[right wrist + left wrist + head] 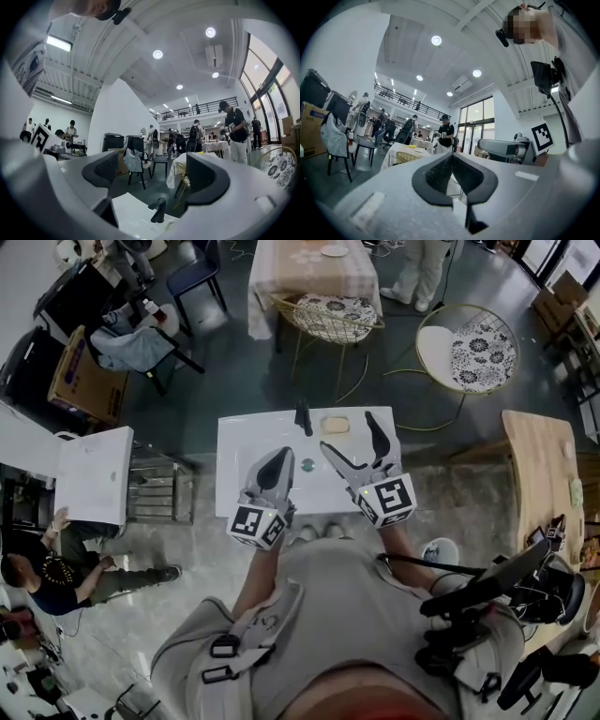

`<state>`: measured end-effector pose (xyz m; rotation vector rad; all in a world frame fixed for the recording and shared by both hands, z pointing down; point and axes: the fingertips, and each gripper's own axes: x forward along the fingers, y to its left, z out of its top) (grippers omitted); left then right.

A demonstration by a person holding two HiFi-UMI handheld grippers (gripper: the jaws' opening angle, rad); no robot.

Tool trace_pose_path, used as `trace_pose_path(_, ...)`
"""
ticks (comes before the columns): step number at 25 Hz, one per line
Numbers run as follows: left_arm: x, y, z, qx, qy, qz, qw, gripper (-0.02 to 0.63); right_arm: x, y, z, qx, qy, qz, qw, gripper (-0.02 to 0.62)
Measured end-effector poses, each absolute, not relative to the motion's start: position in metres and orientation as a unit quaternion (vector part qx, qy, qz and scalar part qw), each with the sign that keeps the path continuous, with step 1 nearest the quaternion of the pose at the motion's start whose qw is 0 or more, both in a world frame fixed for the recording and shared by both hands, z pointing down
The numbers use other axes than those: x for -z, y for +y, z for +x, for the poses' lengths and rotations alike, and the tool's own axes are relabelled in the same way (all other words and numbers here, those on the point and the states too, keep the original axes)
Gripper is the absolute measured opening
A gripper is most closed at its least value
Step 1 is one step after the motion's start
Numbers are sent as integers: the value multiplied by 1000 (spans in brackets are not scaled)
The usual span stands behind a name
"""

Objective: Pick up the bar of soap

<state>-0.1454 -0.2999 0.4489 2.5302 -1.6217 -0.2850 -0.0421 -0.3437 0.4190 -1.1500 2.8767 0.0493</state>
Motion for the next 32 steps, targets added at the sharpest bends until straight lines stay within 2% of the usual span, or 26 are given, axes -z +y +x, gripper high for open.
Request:
trace_pose_path(7,-456,-297,-159,91,-545,831,67,-6,-426,-352,-50,-21,931,-363,6,430)
trace_pose_path(11,-459,-295,-167,91,-551,827,72,-6,-431,-361,-58,-47,938,-341,-45,426)
trace_pose_path(15,-464,-293,-171,93,-554,824,78,-6,-440,-371,-68,-96,944,-291,-121,425)
trace_pose_path(23,-466,-296,-181,97,-557,821,81,-6,-524,-411,-75,-153,914,-157,-342,419)
trace_pose_path(32,-473,-298,-197,100,-574,808,82,-6,-640,-472,-71,-182,860,-71,-471,393)
